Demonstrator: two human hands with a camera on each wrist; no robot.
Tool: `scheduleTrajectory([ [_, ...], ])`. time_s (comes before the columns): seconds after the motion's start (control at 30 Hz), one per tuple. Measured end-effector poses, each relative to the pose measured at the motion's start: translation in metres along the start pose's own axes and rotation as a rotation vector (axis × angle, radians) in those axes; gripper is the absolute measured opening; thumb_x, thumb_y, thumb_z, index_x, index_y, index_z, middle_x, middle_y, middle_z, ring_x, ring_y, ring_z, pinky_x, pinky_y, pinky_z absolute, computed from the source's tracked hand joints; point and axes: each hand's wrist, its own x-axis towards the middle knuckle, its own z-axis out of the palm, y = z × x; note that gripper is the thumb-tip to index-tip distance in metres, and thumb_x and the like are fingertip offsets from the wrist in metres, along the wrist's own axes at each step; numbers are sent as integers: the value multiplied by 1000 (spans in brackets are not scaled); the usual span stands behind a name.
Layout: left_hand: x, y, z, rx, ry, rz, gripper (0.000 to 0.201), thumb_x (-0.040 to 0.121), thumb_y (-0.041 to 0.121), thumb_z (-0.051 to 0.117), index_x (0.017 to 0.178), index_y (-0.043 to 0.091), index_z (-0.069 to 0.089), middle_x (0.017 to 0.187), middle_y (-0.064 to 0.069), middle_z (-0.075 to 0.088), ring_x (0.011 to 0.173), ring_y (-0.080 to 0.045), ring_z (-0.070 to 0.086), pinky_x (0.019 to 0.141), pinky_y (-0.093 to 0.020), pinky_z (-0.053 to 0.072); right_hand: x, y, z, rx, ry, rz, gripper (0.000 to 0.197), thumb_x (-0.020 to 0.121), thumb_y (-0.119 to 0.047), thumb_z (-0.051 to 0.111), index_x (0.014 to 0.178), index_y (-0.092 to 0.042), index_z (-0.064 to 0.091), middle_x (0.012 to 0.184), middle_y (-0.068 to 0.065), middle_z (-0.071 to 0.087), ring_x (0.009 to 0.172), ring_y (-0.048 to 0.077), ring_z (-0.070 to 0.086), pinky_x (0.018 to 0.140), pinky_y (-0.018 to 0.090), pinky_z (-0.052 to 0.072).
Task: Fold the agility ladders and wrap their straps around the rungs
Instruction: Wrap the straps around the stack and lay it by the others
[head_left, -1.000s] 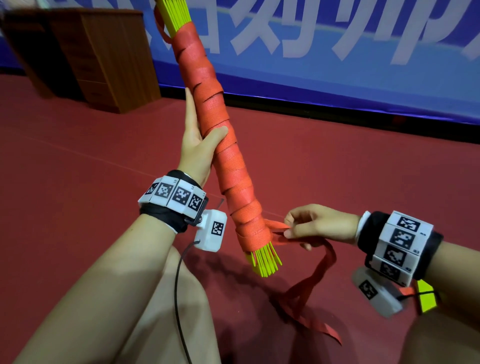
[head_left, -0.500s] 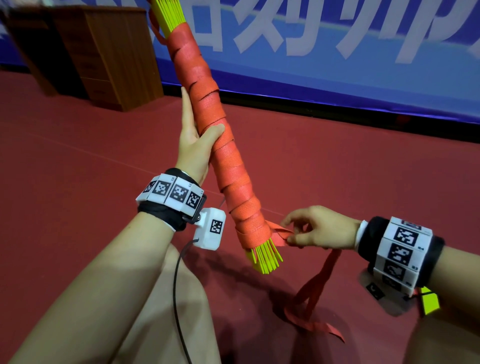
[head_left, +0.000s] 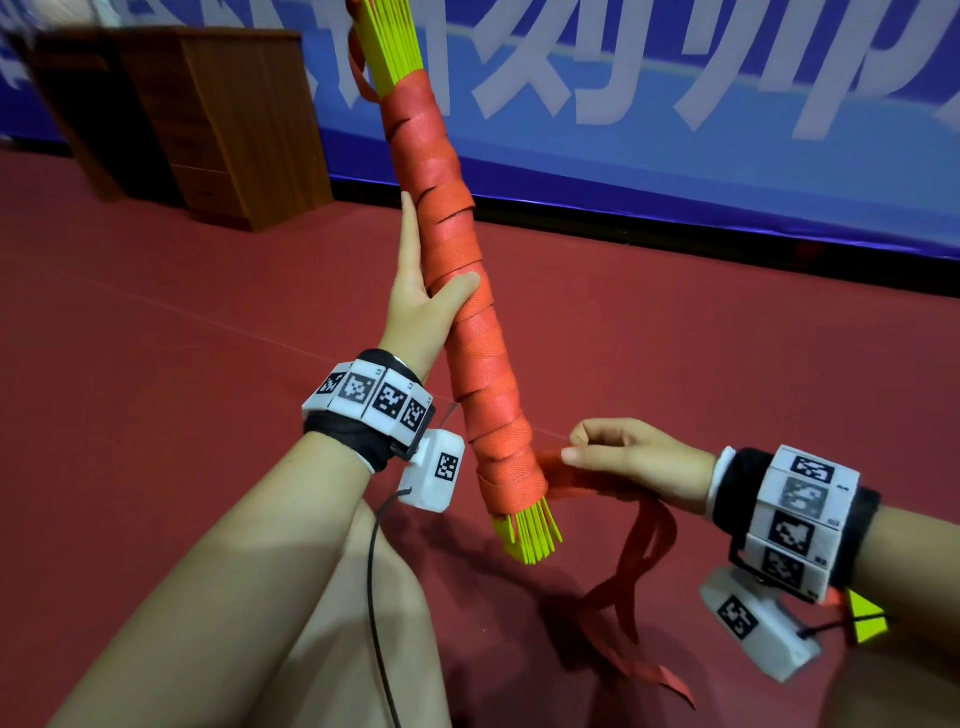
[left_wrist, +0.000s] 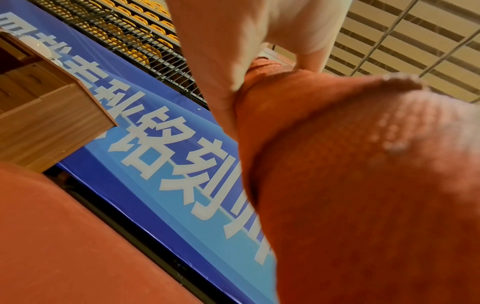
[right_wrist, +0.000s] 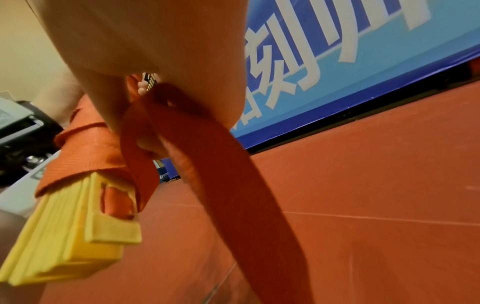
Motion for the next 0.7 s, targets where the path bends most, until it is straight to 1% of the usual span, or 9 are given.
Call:
scheduleTrajectory([
  [0.13,0,0,1,58,-6,-2,101,72,17,65,154,34,10,153,0,38,122,-29,54,105,-59,42,3,2,3,-97,88,-2,33,89,0,61,69,-15,39,54,-2,44,42,5,34,40,16,25],
  [0.23,-2,-1,4,107,-2,11,97,77,8,62,155,29,8,153,4,35,131,-22,48,110,-49,39,7,5,3,-214,188,18,34,90,2,58,69,-13,36,49,4,48,34,5,41,36,16,28],
  [0.3,-2,-5,6,128,0,25,94,81,3,60,155,27,7,155,3,32,133,-17,47,112,-43,38,10,7,3,-281,208,61,28,90,1,56,74,-13,39,46,5,49,32,9,43,34,19,28],
  [0.37,0,-9,6,139,1,35,93,85,-2,59,155,26,5,153,8,31,130,-5,48,112,-31,39,11,8,3,-330,197,126,17,91,1,53,83,-13,47,47,6,50,30,8,41,33,18,29],
  [0.43,1,-12,7,166,11,47,93,87,-3,59,156,25,4,152,10,30,128,2,45,109,-18,37,11,6,2,-384,167,183,20,92,-1,50,79,-15,56,46,5,49,30,8,39,34,18,30],
  [0.5,1,-14,9,194,22,51,93,87,-2,60,156,25,3,156,6,26,133,-3,41,109,-16,34,11,4,1,-408,188,210,26,93,-3,50,70,-10,60,39,1,47,31,9,36,35,18,30],
  [0.6,3,-19,14,208,54,37,95,88,0,61,156,28,0,157,5,23,135,-3,36,108,-10,32,12,2,1,-303,329,197,23,93,-5,52,73,-1,64,39,0,46,31,9,37,35,17,29],
  [0.63,3,-22,16,208,77,31,96,88,2,61,156,29,0,158,5,21,136,-3,34,109,-12,31,13,2,1,-258,380,188,26,93,-4,52,69,-4,62,39,1,46,31,8,37,35,17,30],
  [0.7,3,-27,21,204,131,27,97,87,6,63,155,32,-1,157,5,20,141,-8,30,113,-21,28,14,1,1,-213,483,143,28,93,-5,51,68,-7,64,40,0,48,31,7,39,39,18,34],
])
